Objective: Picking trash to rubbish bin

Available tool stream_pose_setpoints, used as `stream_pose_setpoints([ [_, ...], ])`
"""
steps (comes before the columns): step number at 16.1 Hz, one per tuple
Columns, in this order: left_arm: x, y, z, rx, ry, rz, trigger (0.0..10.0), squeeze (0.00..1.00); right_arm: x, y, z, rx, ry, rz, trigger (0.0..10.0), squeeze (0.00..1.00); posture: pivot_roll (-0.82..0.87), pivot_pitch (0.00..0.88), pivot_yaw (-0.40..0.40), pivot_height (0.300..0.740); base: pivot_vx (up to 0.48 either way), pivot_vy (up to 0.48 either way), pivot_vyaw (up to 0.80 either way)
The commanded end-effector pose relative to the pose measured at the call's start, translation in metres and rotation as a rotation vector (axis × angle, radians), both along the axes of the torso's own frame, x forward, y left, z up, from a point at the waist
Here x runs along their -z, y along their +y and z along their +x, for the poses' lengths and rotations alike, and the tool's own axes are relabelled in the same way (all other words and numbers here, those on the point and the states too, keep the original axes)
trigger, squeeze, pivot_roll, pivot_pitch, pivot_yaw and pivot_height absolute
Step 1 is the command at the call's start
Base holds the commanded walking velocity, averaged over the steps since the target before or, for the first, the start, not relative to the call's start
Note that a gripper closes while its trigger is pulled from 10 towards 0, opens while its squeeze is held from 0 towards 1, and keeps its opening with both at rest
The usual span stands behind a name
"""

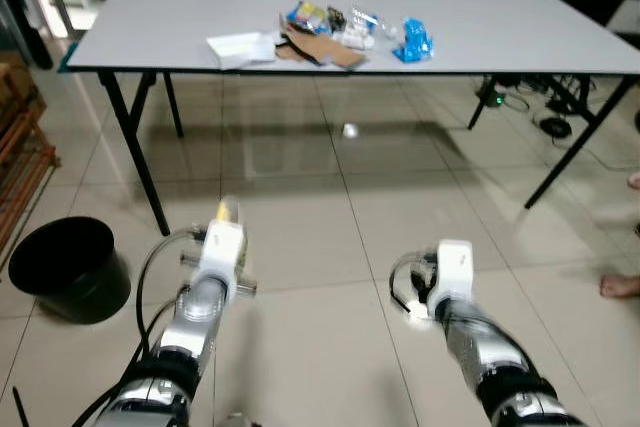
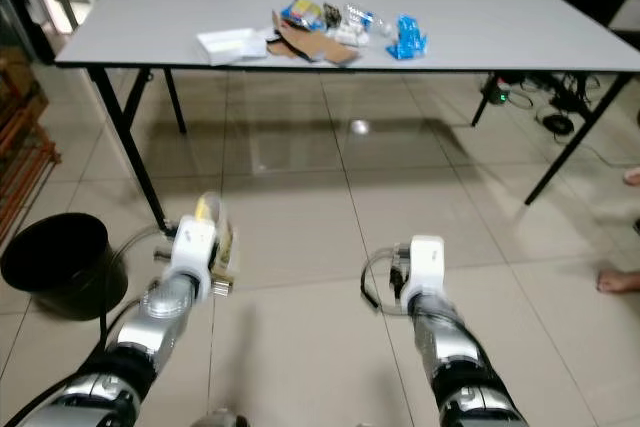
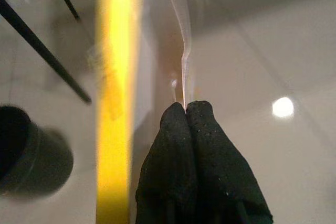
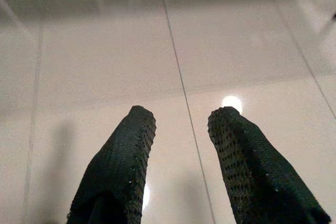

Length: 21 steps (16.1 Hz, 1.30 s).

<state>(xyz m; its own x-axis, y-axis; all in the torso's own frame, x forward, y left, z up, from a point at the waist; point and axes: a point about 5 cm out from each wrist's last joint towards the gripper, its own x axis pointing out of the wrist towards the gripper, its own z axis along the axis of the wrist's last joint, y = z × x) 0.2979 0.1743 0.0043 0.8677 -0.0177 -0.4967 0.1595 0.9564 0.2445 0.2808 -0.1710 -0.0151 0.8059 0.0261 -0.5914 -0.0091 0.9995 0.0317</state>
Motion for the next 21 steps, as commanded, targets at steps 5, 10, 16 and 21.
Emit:
stream_pose_setpoints([
  [5,0.054,0.012,-0.057,0.007,0.277,0.066,10.0,0.00,0.035,-0.006,-0.038,-0.050,0.183,-0.063,10.0,0.00,-0.04,0.078,-0.090,0.740,0.261,0.000,0.80],
  [10,0.069,0.009,-0.079,-0.010,0.347,0.055,10.0,0.00,0.051,-0.007,-0.062,-0.094,0.269,-0.094,10.0,0.00,-0.04,0.056,-0.091,0.740,0.379,0.000,0.80],
  [16,0.071,0.014,-0.085,-0.025,0.350,0.057,10.0,0.00,0.051,0.002,-0.061,-0.136,0.246,-0.074,10.0,0.00,-0.03,0.044,-0.088,0.740,0.350,0.000,0.80],
  [21,0.069,0.012,-0.080,-0.026,0.339,0.048,10.0,0.00,0.045,0.005,-0.052,-0.111,0.200,-0.029,10.0,0.00,-0.03,0.065,-0.086,0.740,0.320,0.000,0.35],
])
